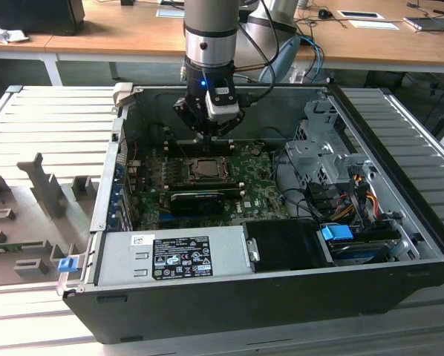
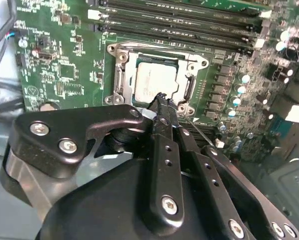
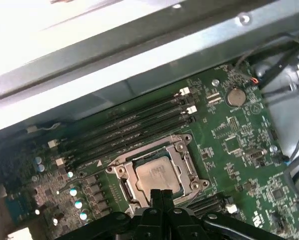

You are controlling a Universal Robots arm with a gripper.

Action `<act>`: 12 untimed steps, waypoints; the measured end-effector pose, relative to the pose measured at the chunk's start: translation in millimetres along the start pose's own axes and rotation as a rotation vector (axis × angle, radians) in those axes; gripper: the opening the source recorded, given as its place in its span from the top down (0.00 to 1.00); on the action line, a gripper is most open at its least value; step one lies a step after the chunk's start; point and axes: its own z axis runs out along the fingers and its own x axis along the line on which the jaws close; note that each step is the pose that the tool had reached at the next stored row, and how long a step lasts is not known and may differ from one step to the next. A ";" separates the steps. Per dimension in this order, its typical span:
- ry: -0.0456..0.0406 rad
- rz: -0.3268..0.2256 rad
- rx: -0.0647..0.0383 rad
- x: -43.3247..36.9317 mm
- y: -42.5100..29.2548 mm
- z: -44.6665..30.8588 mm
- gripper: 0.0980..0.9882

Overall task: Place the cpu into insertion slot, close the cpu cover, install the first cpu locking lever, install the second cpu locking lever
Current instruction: 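Install the first cpu locking lever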

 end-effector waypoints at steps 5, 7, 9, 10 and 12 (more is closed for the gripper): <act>-0.0010 -0.084 -0.002 0.0 0.0 0.0 0.99; -0.0013 -0.103 -0.003 0.0 0.0 0.0 0.99; -0.0015 -0.125 -0.003 0.0 0.0 0.0 0.99; -0.0017 -0.142 -0.004 0.0 0.0 0.0 0.99; -0.0020 -0.167 -0.004 0.0 0.0 0.0 0.99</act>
